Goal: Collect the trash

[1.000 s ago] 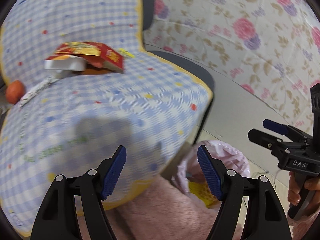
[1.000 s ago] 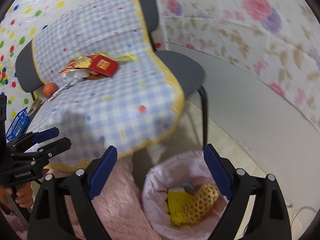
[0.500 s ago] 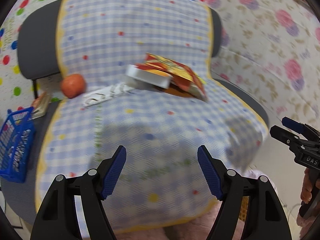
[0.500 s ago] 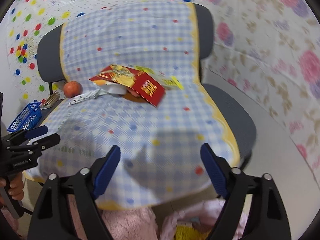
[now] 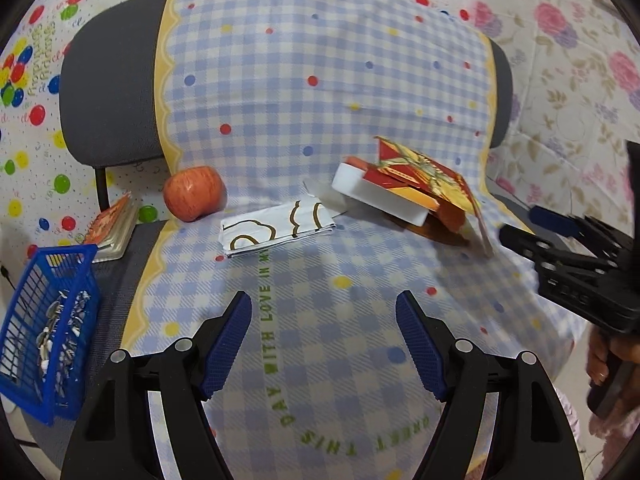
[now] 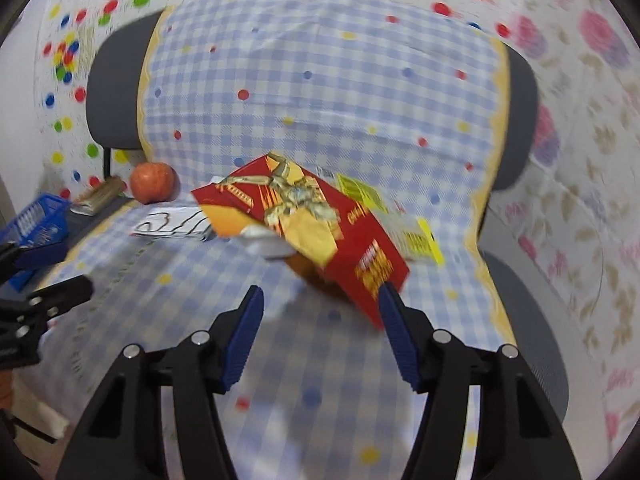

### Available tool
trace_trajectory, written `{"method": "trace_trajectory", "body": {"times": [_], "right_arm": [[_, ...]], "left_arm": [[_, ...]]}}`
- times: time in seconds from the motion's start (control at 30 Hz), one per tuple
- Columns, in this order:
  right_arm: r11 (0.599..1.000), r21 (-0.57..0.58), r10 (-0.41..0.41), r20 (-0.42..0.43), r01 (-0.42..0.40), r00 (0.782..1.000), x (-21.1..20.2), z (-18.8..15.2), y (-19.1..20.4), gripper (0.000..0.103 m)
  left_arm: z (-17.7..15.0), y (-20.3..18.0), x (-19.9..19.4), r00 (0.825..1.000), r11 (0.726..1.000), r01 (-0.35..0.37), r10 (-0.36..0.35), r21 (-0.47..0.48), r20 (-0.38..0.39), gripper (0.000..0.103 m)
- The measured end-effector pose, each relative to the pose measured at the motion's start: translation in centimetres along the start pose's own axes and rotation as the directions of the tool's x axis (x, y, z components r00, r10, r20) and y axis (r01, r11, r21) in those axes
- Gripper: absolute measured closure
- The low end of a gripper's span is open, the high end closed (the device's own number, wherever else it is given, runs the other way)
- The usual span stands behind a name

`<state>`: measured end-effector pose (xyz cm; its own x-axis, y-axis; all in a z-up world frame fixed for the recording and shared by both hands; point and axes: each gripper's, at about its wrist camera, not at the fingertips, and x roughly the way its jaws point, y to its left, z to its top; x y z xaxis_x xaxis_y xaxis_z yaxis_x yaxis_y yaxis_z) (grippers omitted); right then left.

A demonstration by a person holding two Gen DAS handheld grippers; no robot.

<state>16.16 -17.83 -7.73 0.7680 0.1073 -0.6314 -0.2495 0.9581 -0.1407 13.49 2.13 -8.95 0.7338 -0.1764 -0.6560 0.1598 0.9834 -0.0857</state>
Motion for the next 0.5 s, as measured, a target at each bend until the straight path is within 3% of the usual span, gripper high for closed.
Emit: {"method": "trace_trajectory", "body": {"times": [0.3, 0.37, 0.43, 0.5], "right_arm": [[0.973, -0.202, -0.116, -0.015, 0.111, 0.993, 5.6, 2.1, 1.8, 0.045], [0.966, -0.231, -0.125, -0.01, 0.12, 0.992, 5.6, 2.4, 2.0, 0.061], [0.969, -0.22, -0.113, 0.004, 0.111, 0.994, 4.6, 2.7, 1.7, 0.087], [0.984, -0.159, -0.079, 0.042, 0.084, 0.996, 2.5, 3.0, 0.5, 0.092]], "left_arm": [[0.3, 1.3, 2.4, 0.999, 0.999, -0.033, 0.032, -0.022, -0.036, 0.028], [0.4, 1.5, 2.4, 0.999, 0.999, -0.041, 0.041, -0.016, -0.035, 0.028], [0.4, 1.7, 2.2, 0.998, 0.999, -0.049, 0.049, -0.006, -0.029, 0.028], [0.4, 1.9, 2.0, 0.998, 0.998, -0.056, 0.056, 0.003, -0.023, 0.028]]}}
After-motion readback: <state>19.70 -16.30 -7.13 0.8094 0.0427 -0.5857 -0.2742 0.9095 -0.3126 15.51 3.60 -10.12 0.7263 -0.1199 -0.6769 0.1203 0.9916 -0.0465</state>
